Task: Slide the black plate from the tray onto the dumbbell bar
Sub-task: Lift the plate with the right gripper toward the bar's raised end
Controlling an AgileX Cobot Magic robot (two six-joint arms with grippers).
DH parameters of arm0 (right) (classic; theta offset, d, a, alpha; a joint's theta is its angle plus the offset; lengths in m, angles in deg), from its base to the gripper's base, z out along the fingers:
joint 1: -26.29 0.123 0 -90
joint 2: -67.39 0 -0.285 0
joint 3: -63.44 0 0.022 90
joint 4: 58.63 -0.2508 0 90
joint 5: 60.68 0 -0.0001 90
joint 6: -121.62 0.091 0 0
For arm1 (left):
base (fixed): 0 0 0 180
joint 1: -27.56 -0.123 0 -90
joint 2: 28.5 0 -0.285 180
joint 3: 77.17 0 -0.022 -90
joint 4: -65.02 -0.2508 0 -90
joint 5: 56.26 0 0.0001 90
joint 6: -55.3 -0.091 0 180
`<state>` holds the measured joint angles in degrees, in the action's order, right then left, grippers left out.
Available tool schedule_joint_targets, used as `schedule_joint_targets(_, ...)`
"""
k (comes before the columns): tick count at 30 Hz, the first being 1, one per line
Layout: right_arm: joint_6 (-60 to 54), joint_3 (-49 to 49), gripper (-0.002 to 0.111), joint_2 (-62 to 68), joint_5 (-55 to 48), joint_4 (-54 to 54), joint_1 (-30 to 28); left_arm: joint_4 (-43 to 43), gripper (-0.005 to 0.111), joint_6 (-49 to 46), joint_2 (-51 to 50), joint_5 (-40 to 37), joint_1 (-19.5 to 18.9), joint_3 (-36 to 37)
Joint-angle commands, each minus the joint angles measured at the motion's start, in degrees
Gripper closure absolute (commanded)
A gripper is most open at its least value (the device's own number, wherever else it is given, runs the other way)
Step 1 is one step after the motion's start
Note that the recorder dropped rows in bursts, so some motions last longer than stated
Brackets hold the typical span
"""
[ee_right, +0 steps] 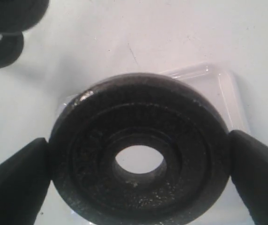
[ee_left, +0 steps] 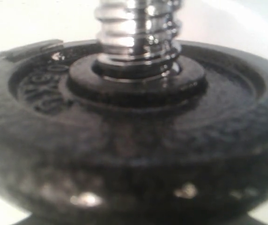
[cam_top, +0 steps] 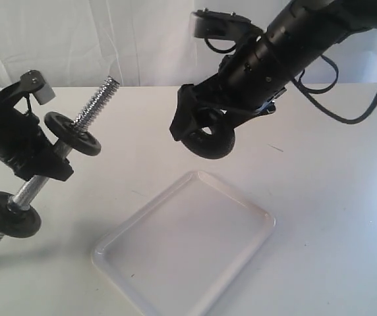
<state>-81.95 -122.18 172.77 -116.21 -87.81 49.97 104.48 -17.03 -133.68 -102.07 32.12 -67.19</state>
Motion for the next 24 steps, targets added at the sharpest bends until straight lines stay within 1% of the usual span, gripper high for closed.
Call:
schedule_joint_targets(1,-4.3,-0.4,0.108,-1.2,-2.0,-6.4,-3.2,16.2,0.107,-1.2,2.8,-5.0,2.7,-1.4)
schedule_joint_targets(6,-9.5,-0.4,0.108,-1.2,-4.6,-14.1,-6.5,14.9,0.107,-1.8,2.8,-6.4,4.5,-1.4)
schedule_joint_targets(12,-16.9,-0.4,0.108,-1.2,-10.7,-27.6,-11.5,14.4,0.107,-3.5,2.8,-7.8,6.3,-1.4)
schedule_joint_targets(17,-17.9,-0.4,0.108,-1.1,-14.4,-29.4,-14.1,14.5,0.107,-4.9,2.8,-9.4,7.7,-1.4)
schedule_joint_targets(20,-19.7,-0.4,0.108,-0.4,-14.4,-31.0,-15.2,15.4,0.107,-7.6,2.8,-11.6,8.8,-1.4)
schedule_joint_targets(24,-21.2,-0.4,0.108,1.0,-14.4,-34.2,-15.9,15.7,0.107,-8.6,2.8,-12.6,10.1,-1.4)
